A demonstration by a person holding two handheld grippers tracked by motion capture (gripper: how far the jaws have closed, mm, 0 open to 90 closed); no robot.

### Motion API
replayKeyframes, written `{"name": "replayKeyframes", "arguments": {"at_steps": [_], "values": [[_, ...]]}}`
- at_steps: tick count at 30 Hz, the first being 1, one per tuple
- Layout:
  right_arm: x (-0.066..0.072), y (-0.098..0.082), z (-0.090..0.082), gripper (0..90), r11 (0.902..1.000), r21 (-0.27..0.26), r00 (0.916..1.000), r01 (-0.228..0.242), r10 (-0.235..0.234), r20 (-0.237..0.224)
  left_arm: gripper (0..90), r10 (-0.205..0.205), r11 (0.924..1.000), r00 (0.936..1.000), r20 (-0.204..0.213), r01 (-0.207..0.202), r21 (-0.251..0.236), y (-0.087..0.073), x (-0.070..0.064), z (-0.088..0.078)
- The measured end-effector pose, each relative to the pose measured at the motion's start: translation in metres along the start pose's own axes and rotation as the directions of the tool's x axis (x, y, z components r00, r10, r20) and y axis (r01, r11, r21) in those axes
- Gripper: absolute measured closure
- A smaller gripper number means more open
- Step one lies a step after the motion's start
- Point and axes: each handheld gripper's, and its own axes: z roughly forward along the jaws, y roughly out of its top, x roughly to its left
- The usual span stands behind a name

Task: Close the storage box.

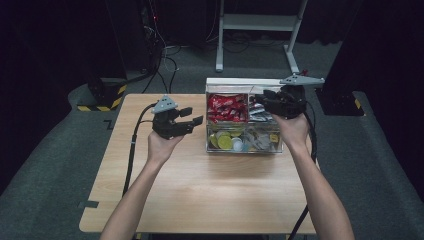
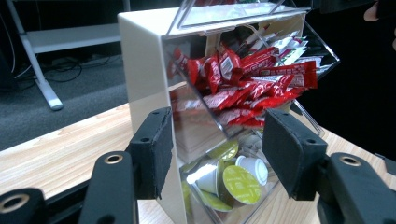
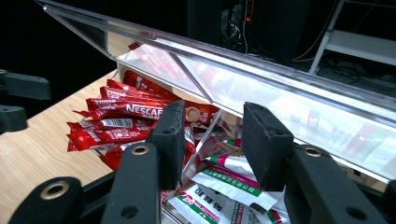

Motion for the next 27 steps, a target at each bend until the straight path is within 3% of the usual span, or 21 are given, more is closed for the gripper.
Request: {"name": "replayKeyframes", "arguments": {"at_steps": [4,11,17,22,27], "values": [[0.000,0.001,0.000,59.6,1.0000,0.003,1.0000,0.001,-0.001,0.004,45.3,0.019,0.9998,0.9996,0.022,-0.019,0.010,0.010,-0.005,0.012],[0.000,0.000,0.000,59.7,1.0000,0.001,1.0000,-0.006,0.006,-0.002,49.3,0.013,0.9999,0.9989,0.045,-0.013,0.005,0.023,-0.006,0.022],[-0.001,0.000,0.000,59.8,1.0000,-0.002,0.9999,-0.006,0.005,-0.009,49.5,0.030,0.9995,0.9988,0.040,-0.030,0.008,0.032,-0.009,0.031],[-0.001,0.000,0.001,59.9,0.9998,-0.006,0.9998,-0.017,0.017,-0.012,56.9,0.053,0.9985,0.9974,0.049,-0.054,0.007,0.037,-0.013,0.042],[-0.001,-0.002,0.002,59.8,0.9998,-0.012,0.9998,-0.015,0.015,-0.012,58.0,0.057,0.9965,0.9976,0.040,-0.060,0.059,0.039,-0.016,0.057]]}}
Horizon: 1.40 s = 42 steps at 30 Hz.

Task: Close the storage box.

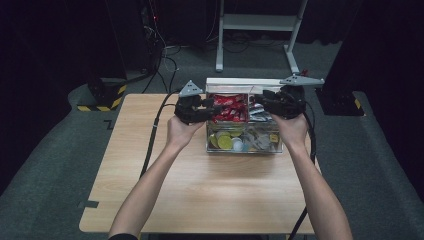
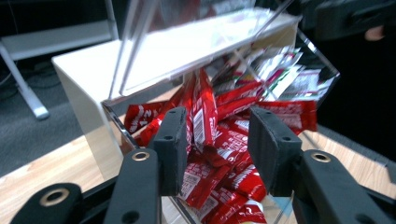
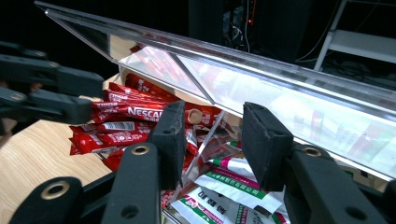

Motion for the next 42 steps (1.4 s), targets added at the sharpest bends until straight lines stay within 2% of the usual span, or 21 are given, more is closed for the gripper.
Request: {"name": "replayKeyframes", "arguments": {"at_steps": [13,18,21,29,39,42], "values": [[0.000,-0.001,0.003,59.6,0.9999,0.001,0.9998,-0.017,0.017,-0.014,68.1,0.010,0.9988,0.9996,-0.025,-0.009,0.047,0.007,-0.006,0.021],[0.000,-0.001,0.004,59.6,0.9997,-0.001,0.9995,-0.026,0.026,-0.019,77.4,0.003,0.9983,0.9994,-0.034,-0.001,0.058,0.005,-0.004,0.024],[0.000,-0.001,0.004,59.6,0.9998,0.000,0.9996,-0.020,0.020,-0.019,81.1,0.016,0.9983,0.9993,-0.035,-0.014,0.056,0.005,-0.005,0.024],[0.001,-0.002,0.005,59.5,0.9997,-0.005,0.9996,-0.022,0.022,-0.017,83.6,0.037,0.9982,0.9991,-0.022,-0.036,0.049,0.006,-0.007,0.016],[0.001,-0.003,0.005,59.0,0.9991,-0.015,0.9990,-0.039,0.038,-0.024,84.3,0.043,0.9990,0.9991,-0.005,-0.043,0.016,0.001,-0.004,-0.004],[0.001,-0.004,0.005,59.0,0.9990,-0.020,0.9990,-0.039,0.039,-0.023,84.3,0.045,0.9990,0.9989,0.012,-0.045,-0.004,0.001,-0.003,-0.013]]}}
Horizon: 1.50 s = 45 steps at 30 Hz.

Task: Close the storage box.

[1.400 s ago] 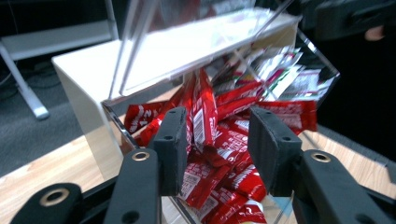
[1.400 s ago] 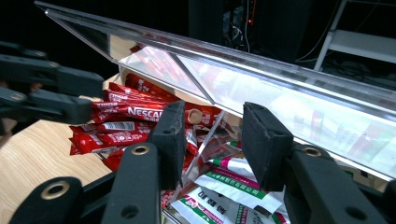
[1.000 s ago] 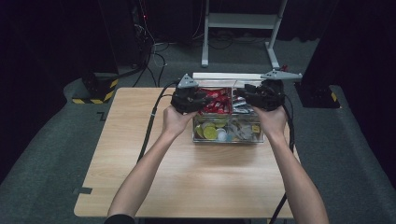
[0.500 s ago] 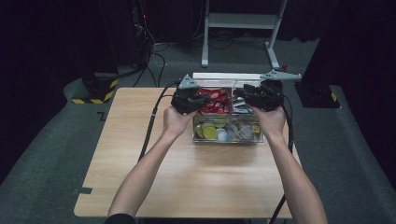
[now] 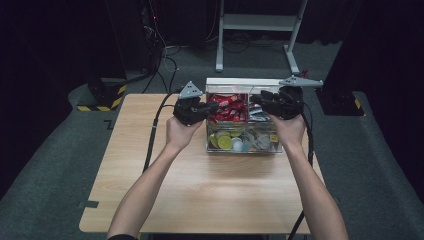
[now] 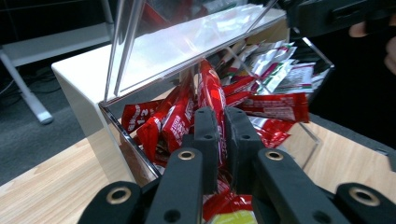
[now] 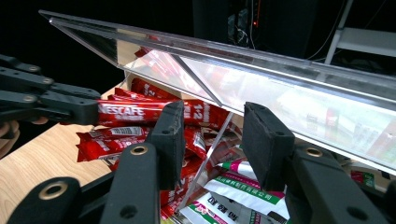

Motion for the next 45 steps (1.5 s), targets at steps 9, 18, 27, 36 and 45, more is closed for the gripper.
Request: {"name": "replayKeyframes", "arguments": {"at_steps": [9,18,27,36,45], "values": [[0.000,-0.001,0.001,58.5,1.0000,-0.006,1.0000,-0.007,0.007,-0.002,84.5,0.038,0.9993,0.9992,-0.015,-0.038,0.002,0.002,-0.003,-0.018],[0.001,-0.001,0.001,58.0,1.0000,-0.003,1.0000,0.001,-0.001,-0.002,84.7,0.083,0.9965,0.9964,-0.018,-0.083,0.007,0.000,-0.006,-0.030],[0.000,-0.001,0.001,57.8,1.0000,0.001,1.0000,0.004,-0.004,-0.004,84.8,0.056,0.9984,0.9984,-0.011,-0.056,-0.012,-0.006,0.000,-0.046],[0.000,0.000,0.001,57.8,1.0000,0.001,1.0000,0.003,-0.003,-0.008,85.0,0.026,0.9985,0.9996,0.006,-0.026,-0.048,-0.013,0.006,-0.066],[0.000,0.000,0.001,57.7,1.0000,0.003,1.0000,0.006,-0.006,-0.005,85.0,0.011,0.9971,0.9999,0.008,-0.011,-0.075,-0.018,0.011,-0.087]]}}
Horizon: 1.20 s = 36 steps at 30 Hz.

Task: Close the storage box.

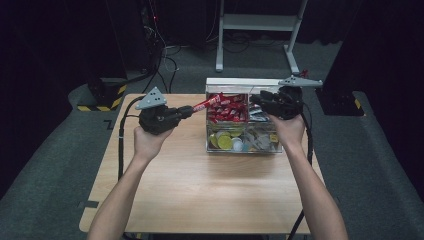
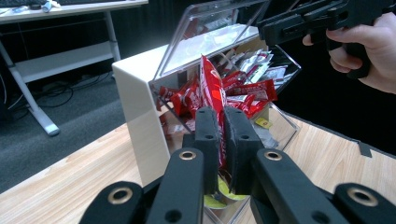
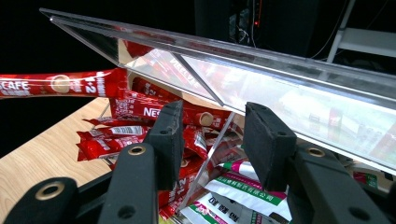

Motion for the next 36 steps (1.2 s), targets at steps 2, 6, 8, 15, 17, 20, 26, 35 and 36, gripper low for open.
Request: {"name": "replayKeyframes", "arguments": {"at_steps": [2,6,8,15,17,20,26,35,36], "values": [[0.000,0.000,0.000,57.7,1.0000,0.001,1.0000,-0.002,0.002,0.001,85.0,-0.004,1.0000,1.0000,-0.003,0.004,-0.002,-0.002,0.001,-0.003],[0.001,0.000,0.000,57.3,1.0000,0.003,1.0000,0.004,-0.004,0.005,85.1,-0.011,0.9998,0.9999,-0.006,0.011,-0.016,-0.008,0.002,-0.011],[0.001,0.001,0.000,57.3,1.0000,0.005,1.0000,0.002,-0.002,0.005,85.0,-0.013,0.9997,0.9999,-0.009,0.013,-0.022,-0.011,0.003,-0.015],[0.001,0.001,-0.001,57.0,1.0000,0.005,1.0000,0.006,-0.006,0.005,84.8,-0.036,0.9983,0.9990,-0.025,0.035,-0.047,-0.018,0.008,-0.027],[0.001,0.001,-0.001,57.0,1.0000,0.003,1.0000,0.002,-0.002,0.003,84.8,-0.039,0.9982,0.9989,-0.028,0.037,-0.047,-0.020,0.009,-0.029],[0.001,0.001,-0.001,57.0,1.0000,0.004,1.0000,0.005,-0.005,0.003,84.8,-0.041,0.9977,0.9986,-0.033,0.039,-0.056,-0.022,0.009,-0.033],[0.001,0.002,0.000,57.2,0.9999,0.012,0.9999,0.011,-0.011,0.007,84.9,-0.053,0.9964,0.9980,-0.034,0.051,-0.068,-0.028,0.012,-0.041],[0.000,0.001,-0.001,57.7,0.9999,0.007,0.9999,0.010,-0.010,0.003,84.9,-0.078,0.9934,0.9951,-0.061,0.072,-0.089,-0.040,0.018,-0.056],[0.000,0.001,-0.001,57.7,1.0000,0.005,1.0000,0.008,-0.008,0.001,84.8,-0.081,0.9930,0.9947,-0.064,0.074,-0.091,-0.042,0.018,-0.058]]}}
